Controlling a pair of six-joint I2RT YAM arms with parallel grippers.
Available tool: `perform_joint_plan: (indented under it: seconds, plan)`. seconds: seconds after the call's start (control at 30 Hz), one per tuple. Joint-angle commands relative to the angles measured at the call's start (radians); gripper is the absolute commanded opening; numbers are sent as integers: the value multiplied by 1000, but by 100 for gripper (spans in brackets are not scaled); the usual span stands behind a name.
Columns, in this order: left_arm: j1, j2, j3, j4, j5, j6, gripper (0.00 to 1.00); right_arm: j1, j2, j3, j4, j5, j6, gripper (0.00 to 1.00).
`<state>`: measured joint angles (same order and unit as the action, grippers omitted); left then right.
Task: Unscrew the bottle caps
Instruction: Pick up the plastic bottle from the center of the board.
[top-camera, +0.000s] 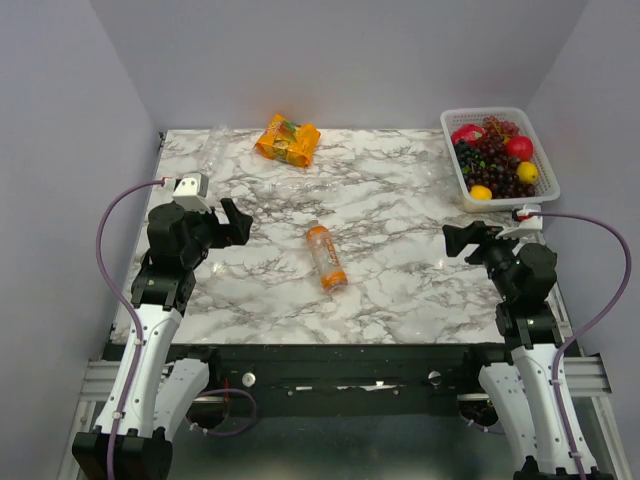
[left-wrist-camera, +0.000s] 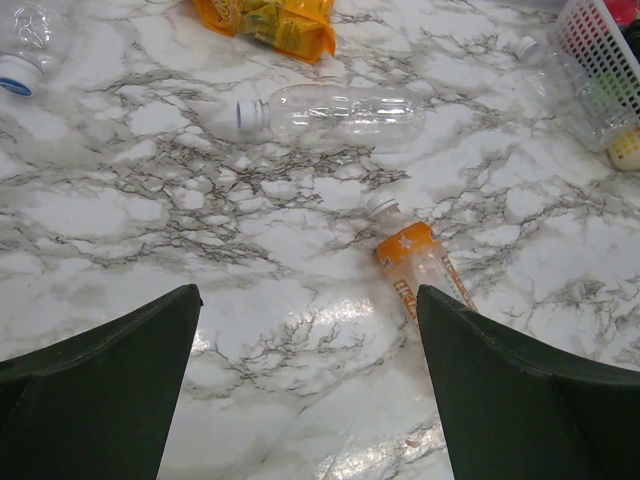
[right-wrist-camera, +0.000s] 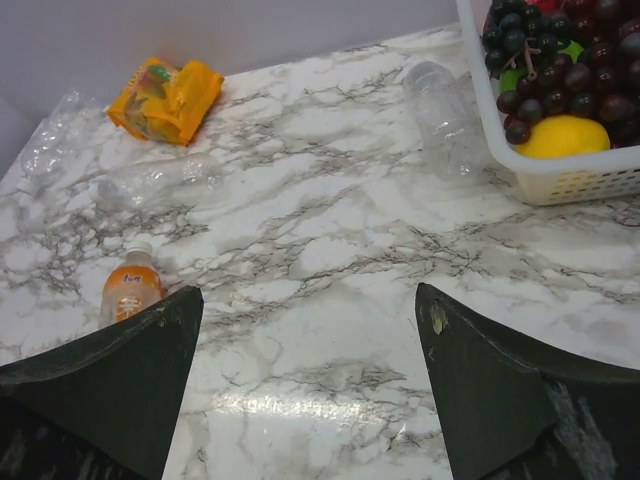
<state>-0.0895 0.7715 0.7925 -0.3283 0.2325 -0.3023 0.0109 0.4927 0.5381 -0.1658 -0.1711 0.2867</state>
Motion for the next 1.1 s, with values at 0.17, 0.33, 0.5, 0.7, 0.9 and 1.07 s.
perform_joint_plan:
  seconds: [0.17,0.33,0.5,0.7,0.9,1.07]
  plan:
    - [-6,-5,19,-21,-61,-6,99,-5,15,-4,15,-31,-6,95]
    - [-7,21,17,-15,-61,-1,99,-5,6,-4,11,-1,9,95]
    - [-73,54,48,-34,-131,14,99,-5,29,10,11,-27,20,95]
    - [-280,138,109,-90,-304,-20,99,-5,69,14,11,-36,29,94]
    - [-458,199,44,-51,-360,-199,99,-5,72,14,8,-45,26,94]
    - [-552,285,-100,164,-285,-427,99,-5,46,10,-1,-44,23,94]
